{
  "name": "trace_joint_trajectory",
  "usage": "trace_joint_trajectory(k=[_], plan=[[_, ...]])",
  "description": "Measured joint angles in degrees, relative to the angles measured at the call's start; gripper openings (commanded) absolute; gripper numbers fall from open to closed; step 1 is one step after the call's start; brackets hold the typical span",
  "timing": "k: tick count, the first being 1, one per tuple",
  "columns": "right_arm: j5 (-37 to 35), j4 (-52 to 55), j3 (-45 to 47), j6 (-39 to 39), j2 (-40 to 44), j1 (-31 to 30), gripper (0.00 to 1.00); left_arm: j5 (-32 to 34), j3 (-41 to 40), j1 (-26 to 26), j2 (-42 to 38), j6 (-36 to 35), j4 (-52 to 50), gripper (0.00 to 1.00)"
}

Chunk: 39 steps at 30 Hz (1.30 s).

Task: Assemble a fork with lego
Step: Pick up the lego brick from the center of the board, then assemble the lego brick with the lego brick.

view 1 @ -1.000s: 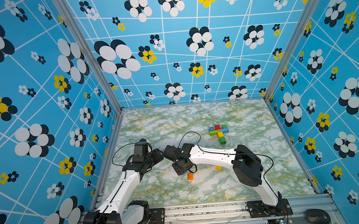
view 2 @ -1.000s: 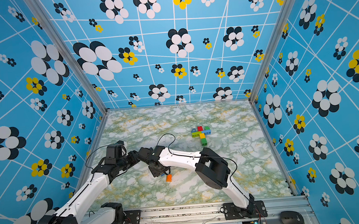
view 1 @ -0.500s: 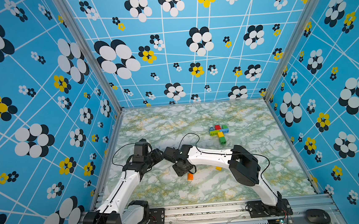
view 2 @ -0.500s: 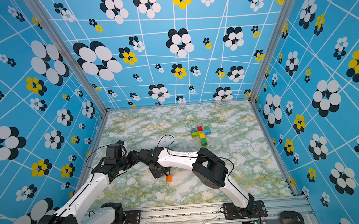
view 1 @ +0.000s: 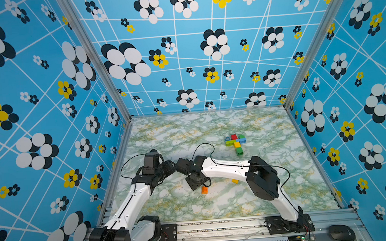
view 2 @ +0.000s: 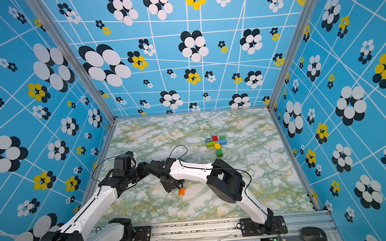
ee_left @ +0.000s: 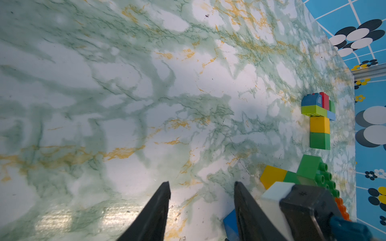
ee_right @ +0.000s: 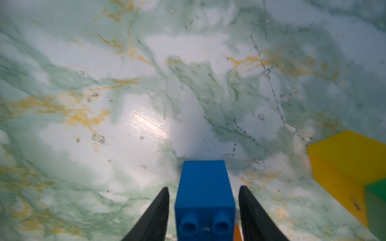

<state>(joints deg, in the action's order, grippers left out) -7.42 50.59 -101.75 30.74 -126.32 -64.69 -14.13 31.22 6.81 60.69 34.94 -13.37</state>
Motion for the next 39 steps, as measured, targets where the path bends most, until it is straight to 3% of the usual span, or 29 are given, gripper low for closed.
trace_joint_trajectory(k=[8,24,31,36,39], plan=[[-0.2,0.0,0.0,0.0,1.6,0.0,0.35,0.0,0.0,0.0,0.0,0.0,0.0,0.53],[-0.2,0.3,-0.6,-1.2,3.2,0.0,0.29,-3.1,0.0,0.1,1.5,-0.3,1.4,0.53],[3.1,0.1,-1.0,-11.2,16.0,1.8,0.24,-4.5,3.2,0.4,8.0,-0.5,1.9,0.53],[8.6,2.4,-1.2,-21.4,24.7,6.7,0.23,-5.8,9.4,2.4,16.7,-0.7,2.2,0.53],[10.4,7.3,-3.0,-27.3,25.4,10.1,0.23,-6.3,12.9,4.3,20.8,-1.1,2.2,0.53]])
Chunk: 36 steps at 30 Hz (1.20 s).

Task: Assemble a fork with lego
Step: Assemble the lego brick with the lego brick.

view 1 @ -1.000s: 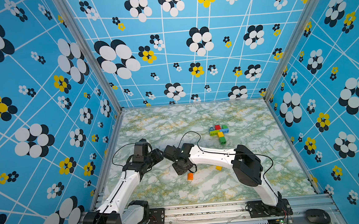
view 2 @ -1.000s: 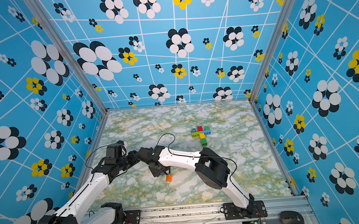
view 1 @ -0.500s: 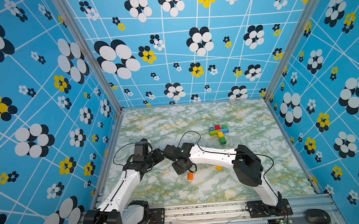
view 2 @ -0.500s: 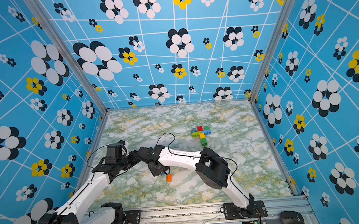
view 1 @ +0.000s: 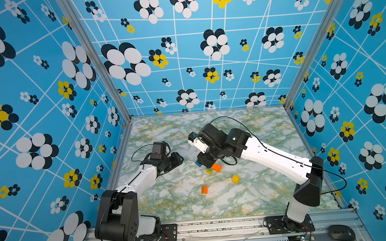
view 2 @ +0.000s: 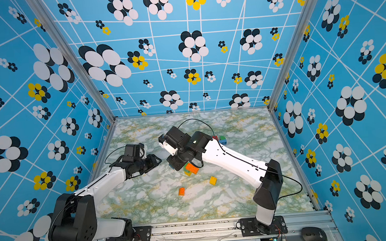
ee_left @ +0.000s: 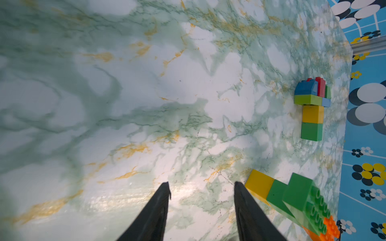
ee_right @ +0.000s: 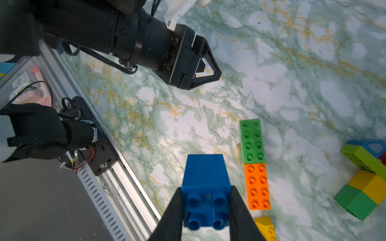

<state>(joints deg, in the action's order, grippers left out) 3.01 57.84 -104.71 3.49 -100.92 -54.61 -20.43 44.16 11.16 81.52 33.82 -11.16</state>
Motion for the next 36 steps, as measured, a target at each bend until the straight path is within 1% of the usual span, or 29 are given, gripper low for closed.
trace_joint_trajectory(k=[2,5,8,11,17,23,36], plan=[[0.4,3.8,-2.0,-3.4,-0.9,2.0,0.23,-0.5,1.9,0.9,2.5,0.0,0.0,0.53],[-0.1,9.5,-6.9,-7.8,-4.1,3.4,0.22,-0.9,4.1,2.0,5.9,0.0,0.0,0.53],[-1.5,13.1,-11.2,-10.9,-8.2,3.5,0.21,-1.3,5.6,3.5,8.2,-0.2,-0.1,0.52],[-3.2,14.9,-12.7,-12.6,-11.6,3.5,0.19,-1.5,7.0,5.3,9.7,-0.4,0.0,0.52],[-4.4,15.3,-13.0,-13.6,-14.7,3.5,0.18,-2.1,7.9,7.4,11.1,-0.4,0.1,0.52],[-5.5,15.2,-12.9,-13.8,-14.8,3.5,0.17,-2.3,8.1,7.7,12.0,-0.4,0.4,0.52],[-5.5,13.5,-10.8,-14.3,-15.6,3.5,0.16,-3.2,9.4,9.0,12.9,-0.4,0.5,0.52]])
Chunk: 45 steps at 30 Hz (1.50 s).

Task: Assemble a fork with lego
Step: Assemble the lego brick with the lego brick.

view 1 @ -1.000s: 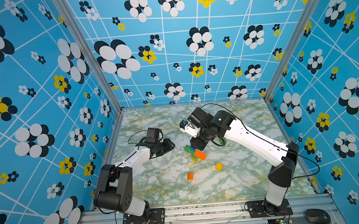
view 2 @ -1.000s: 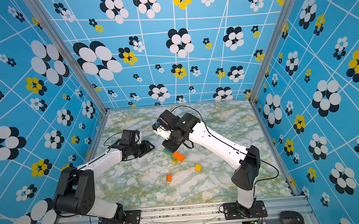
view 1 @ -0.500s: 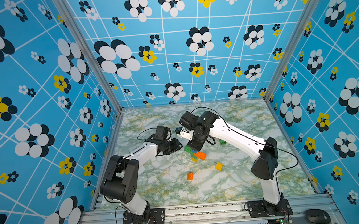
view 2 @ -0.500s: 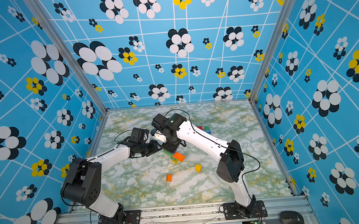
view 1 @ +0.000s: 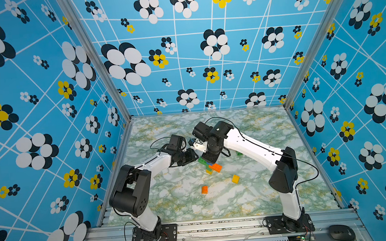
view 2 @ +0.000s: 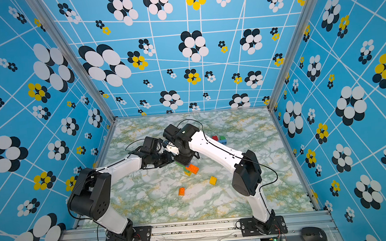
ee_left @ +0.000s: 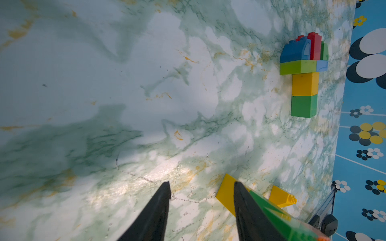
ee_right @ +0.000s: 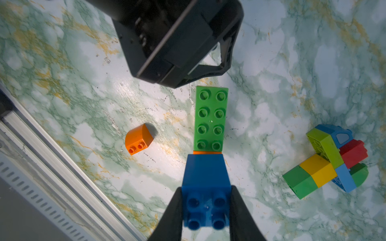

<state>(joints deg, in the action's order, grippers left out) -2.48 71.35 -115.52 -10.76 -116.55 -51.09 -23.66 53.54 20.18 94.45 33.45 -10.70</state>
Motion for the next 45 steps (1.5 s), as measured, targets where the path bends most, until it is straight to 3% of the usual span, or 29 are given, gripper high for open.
trace_joint_trajectory(k=[29,45], plan=[[0.0,-3.0,2.9,-0.9,-0.9,0.1,0.14,-0.6,0.6,0.9,0.7,0.0,0.0,0.53],[4.1,-3.5,4.9,-3.8,-0.3,1.9,0.14,-0.6,1.0,1.8,1.1,0.0,0.0,0.52]])
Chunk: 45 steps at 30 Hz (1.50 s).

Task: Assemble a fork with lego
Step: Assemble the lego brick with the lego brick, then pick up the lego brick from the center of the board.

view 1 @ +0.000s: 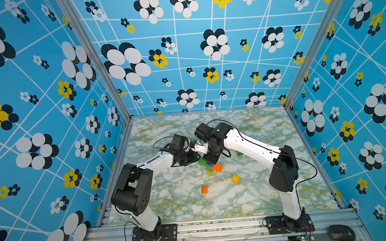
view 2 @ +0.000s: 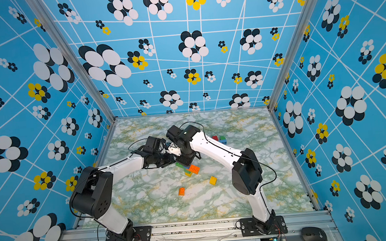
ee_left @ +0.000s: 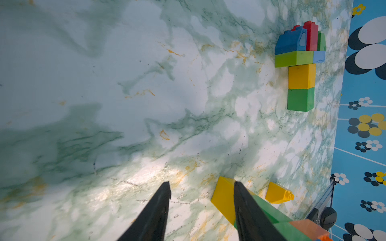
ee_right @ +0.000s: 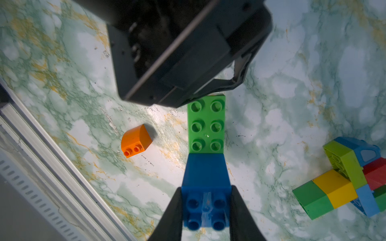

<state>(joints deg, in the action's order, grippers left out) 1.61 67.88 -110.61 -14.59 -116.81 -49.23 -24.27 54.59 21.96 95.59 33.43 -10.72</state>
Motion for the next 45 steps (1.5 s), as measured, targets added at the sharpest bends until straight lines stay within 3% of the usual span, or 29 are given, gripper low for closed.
trace_joint_trajectory(k=[7,9,15,18,23,28,35,39,45], plan=[[0.0,-0.1,0.3,0.0,0.0,0.0,0.19,0.0,0.0,0.0,0.0,0.0,0.0,0.52],[0.0,-0.5,0.5,0.1,0.2,0.0,0.32,0.0,0.0,0.0,0.0,0.0,0.0,0.52],[1.7,-0.2,1.0,1.8,-0.9,0.6,0.86,0.0,0.0,0.1,0.0,0.0,0.0,0.52],[2.4,-0.5,0.7,3.4,-0.5,1.0,0.99,0.0,0.0,0.1,0.0,0.0,0.0,0.52],[3.0,-7.3,4.4,6.9,6.8,1.9,0.99,0.0,0.0,-0.2,0.0,0.0,0.0,0.52],[-2.1,-19.9,23.5,14.4,24.7,2.7,0.97,0.3,-0.1,-0.6,-0.1,0.0,0.0,0.54],[-16.3,-30.9,50.9,37.6,40.7,3.0,0.82,3.0,-2.1,-2.2,-3.6,0.0,-0.3,0.58],[-21.6,-31.9,59.5,52.3,44.5,2.1,0.79,6.3,-5.1,-2.6,-8.9,-0.1,-1.5,0.59],[-25.9,-32.0,60.0,71.5,39.0,-3.8,0.74,10.9,-10.8,-1.8,-21.4,-1.6,-3.1,0.59]])
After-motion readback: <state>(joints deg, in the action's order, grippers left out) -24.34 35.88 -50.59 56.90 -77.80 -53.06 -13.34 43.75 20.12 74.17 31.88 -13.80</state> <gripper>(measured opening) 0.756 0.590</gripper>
